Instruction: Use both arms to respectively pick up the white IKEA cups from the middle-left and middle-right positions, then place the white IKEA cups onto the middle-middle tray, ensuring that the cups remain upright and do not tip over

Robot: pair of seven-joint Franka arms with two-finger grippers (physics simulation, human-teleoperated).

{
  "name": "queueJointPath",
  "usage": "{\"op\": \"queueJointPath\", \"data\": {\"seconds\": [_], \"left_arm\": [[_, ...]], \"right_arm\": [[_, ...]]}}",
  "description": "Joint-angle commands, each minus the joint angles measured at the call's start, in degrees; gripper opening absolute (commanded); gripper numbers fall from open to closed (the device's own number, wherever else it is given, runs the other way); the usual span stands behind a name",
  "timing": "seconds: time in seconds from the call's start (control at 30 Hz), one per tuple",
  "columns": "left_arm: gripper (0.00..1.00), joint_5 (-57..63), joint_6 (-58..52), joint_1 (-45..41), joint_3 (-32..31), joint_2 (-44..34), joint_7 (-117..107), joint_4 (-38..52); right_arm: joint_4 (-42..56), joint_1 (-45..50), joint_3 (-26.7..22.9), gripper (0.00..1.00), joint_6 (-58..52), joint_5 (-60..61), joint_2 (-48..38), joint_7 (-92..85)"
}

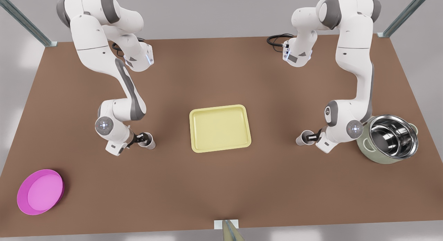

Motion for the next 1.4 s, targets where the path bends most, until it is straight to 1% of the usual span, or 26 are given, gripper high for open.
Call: {"op": "queueJointPath", "data": {"seconds": [0.0,0.03,0.17,0.2,0.23,0.27,0.33,0.4,0.47,0.5,0.63,0.73,0.8,0.87,0.9,0.93,1.03,1.07,1.1,1.13,1.2,1.23,1.27,1.3,1.33,1.37], "left_arm": [[0.42,-0.21,-3.98,-0.11,0.0,-0.08,-0.01,0.02],[0.23,-0.21,-3.98,-0.11,0.0,-0.08,-0.1,0.02],[0.21,-0.12,-4.94,-2.22,0.0,-2.1,-4.23,0.38],[0.21,-0.03,-6.53,-2.31,0.0,-3.86,-4.32,0.46],[0.21,0.05,-8.63,-4.33,-0.09,-3.52,-4.84,1.69],[0.21,0.41,-13.73,-6.26,-0.88,-3.16,-10.81,5.38],[0.21,0.05,-19.89,-11.18,-2.1,-3.16,-18.11,9.95],[0.21,0.14,-19.54,-12.68,-8.08,-1.58,-27.52,12.5],[0.21,0.49,-19.27,-12.77,-14.14,3.6,-35.69,17.42],[0.21,0.49,-19.1,-15.05,-14.68,6.5,-40.34,20.67],[0.21,0.41,-19.01,-17.87,-15.82,11.16,-47.38,27.71],[0.21,0.23,-13.12,-18.48,-15.82,14.77,-48.53,29.2],[0.21,0.14,-11.45,-18.48,-15.91,15.38,-48.53,29.2],[0.21,0.05,-11.45,-18.48,-15.91,15.65,-48.53,29.12],[0.37,0.14,-11.45,-18.48,-15.91,15.91,-48.26,29.12],[0.47,0.05,-11.45,-18.4,-15.91,16.0,-48.18,29.12],[0.49,0.14,-11.36,-18.22,-15.82,16.52,-48.09,29.03],[0.75,0.23,-11.54,-17.87,-15.91,16.53,-47.91,29.03],[0.94,0.23,-12.59,-17.52,-15.91,16.26,-47.91,29.03],[1.0,0.49,-16.02,-16.99,-15.91,15.21,-47.91,29.2],[1.0,1.37,-24.19,-16.02,-15.73,11.7,-47.91,29.47],[1.0,1.37,-31.65,-14.62,-15.73,9.59,-48.0,33.58],[1.0,1.98,-48.94,-11.37,-15.56,9.14,-48.0,46.92],[1.0,4.0,-55.39,-8.04,-15.64,8.97,-47.82,52.93],[1.0,10.57,-55.74,-6.36,-15.73,5.55,-38.91,52.85],[1.0,19.55,-60.13,-6.35,-15.91,4.49,-17.74,52.93]], "right_arm": [[-0.5,0.06,0.09,1.0,2.95,-0.13,0.26,-1.94],[-0.5,0.15,0.09,1.0,3.83,-0.13,0.97,-1.94],[-0.41,-0.03,0.09,0.98,5.68,-0.05,3.08,-1.94],[-0.41,-0.03,0.09,0.87,5.68,-0.13,3.08,-2.03],[-0.32,-0.03,0.0,0.67,5.68,-0.04,3.08,-2.82],[-0.06,-0.12,0.0,0.58,5.68,-0.04,3.08,-3.61],[0.29,-0.12,0.0,0.5,5.59,-0.04,3.08,-3.7],[1.08,-0.12,0.0,0.38,5.24,-0.04,3.08,-5.28],[1.61,-0.03,0.09,0.24,5.15,-0.04,3.08,-5.81],[1.96,-0.03,0.09,0.21,5.06,-0.04,3.08,-6.16],[3.81,0.32,0.17,0.21,4.89,0.57,2.29,-6.25],[6.27,0.5,5.01,0.21,4.71,6.89,1.58,-5.55],[8.2,1.29,9.31,0.21,4.71,10.68,2.37,1.3],[8.99,5.59,9.32,0.21,4.8,10.77,2.38,9.13],[8.99,7.88,9.4,0.21,4.8,10.77,2.37,11.68],[9.08,10.42,9.31,0.21,4.8,10.68,2.29,14.83],[8.47,14.91,9.31,0.21,4.53,10.68,2.55,15.11],[8.29,16.67,9.31,0.21,4.53,10.68,3.25,15.2],[7.85,17.81,9.31,0.21,4.53,10.68,3.43,15.2],[7.5,18.51,9.31,0.21,4.53,10.68,4.22,15.2],[7.15,19.13,9.31,0.21,4.53,10.59,4.92,14.93],[6.97,19.22,9.31,0.21,4.53,10.5,5.36,14.85],[6.97,19.22,9.31,0.21,4.53,10.15,6.15,14.93],[6.97,19.22,9.31,0.21,4.53,10.06,6.59,14.85],[7.15,19.39,9.31,0.21,4.8,9.98,7.21,14.93],[7.15,19.57,9.31,0.21,5.32,9.98,7.65,14.93]]}}
